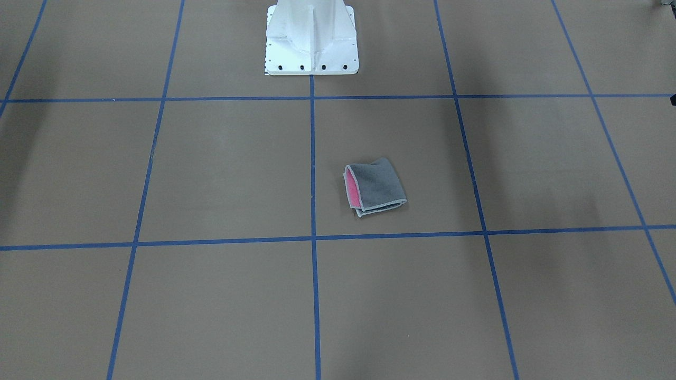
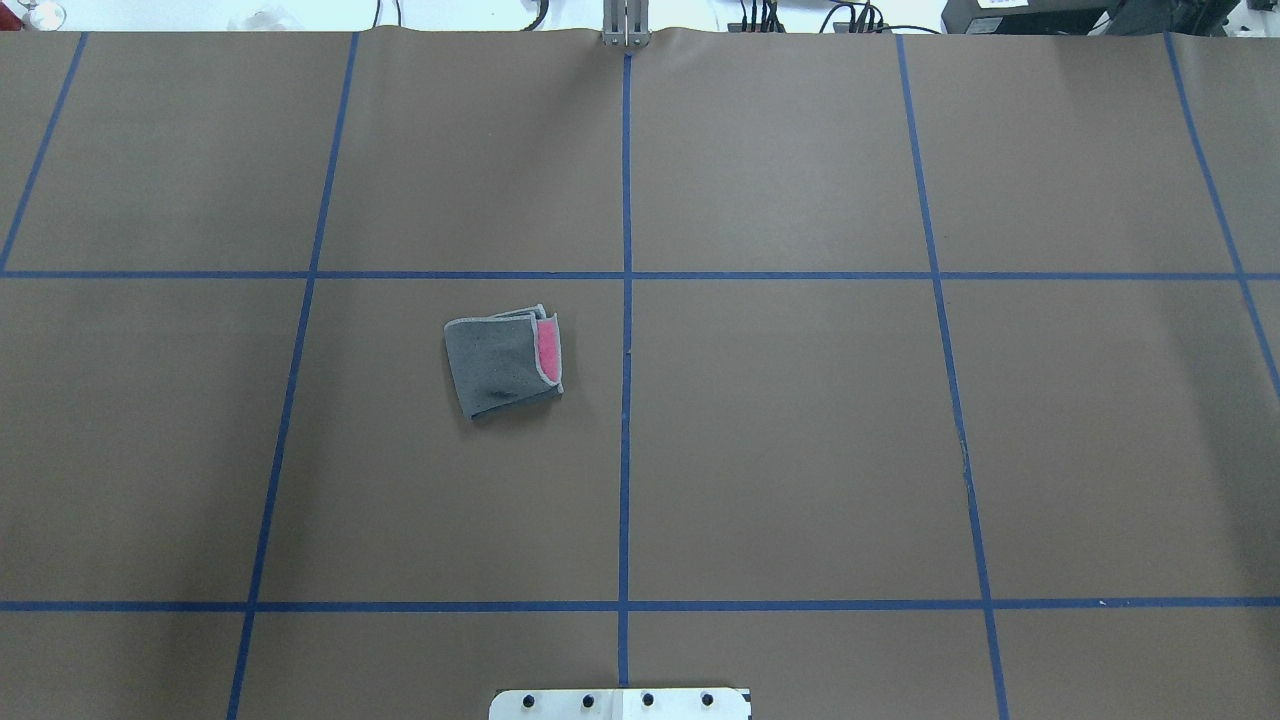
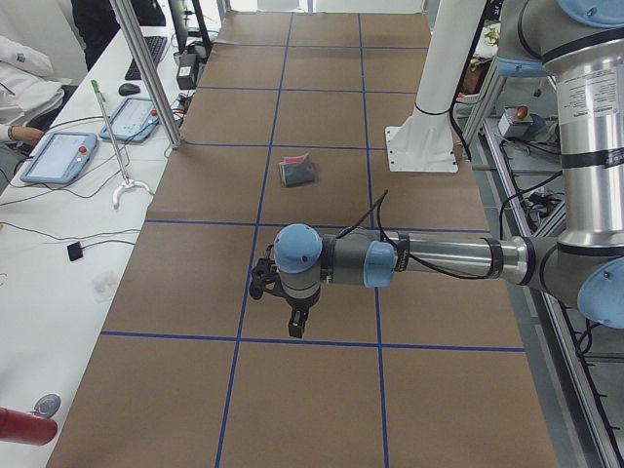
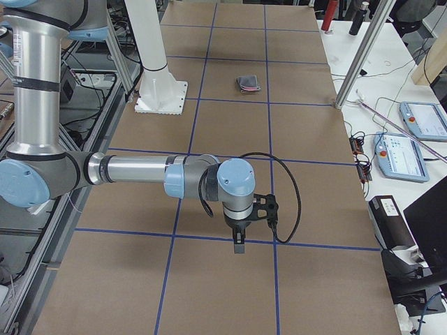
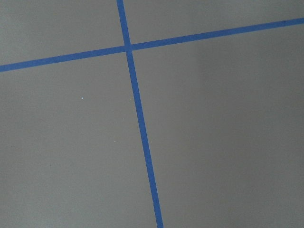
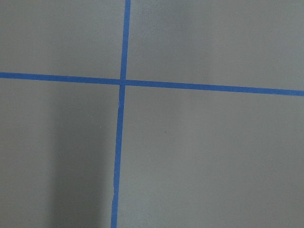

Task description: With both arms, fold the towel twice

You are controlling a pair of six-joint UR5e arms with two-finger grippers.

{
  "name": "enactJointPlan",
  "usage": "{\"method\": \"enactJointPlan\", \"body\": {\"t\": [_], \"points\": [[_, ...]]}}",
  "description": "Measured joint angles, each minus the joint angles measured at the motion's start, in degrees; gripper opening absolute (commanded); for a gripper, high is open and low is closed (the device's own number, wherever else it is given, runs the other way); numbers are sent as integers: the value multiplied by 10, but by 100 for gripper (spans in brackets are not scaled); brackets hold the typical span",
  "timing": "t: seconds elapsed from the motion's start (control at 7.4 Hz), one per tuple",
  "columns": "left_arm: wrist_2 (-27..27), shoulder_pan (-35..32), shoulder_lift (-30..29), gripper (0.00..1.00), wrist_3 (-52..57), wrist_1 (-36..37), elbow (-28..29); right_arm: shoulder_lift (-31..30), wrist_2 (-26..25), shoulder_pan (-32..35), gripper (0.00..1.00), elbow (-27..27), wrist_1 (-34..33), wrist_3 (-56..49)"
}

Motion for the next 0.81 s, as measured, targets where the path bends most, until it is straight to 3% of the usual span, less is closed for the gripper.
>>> {"method": "enactJointPlan", "body": {"t": [0.81], "points": [[0, 0, 1, 100, 0, 0, 2, -1, 6, 0, 100, -3, 1, 0]]}}
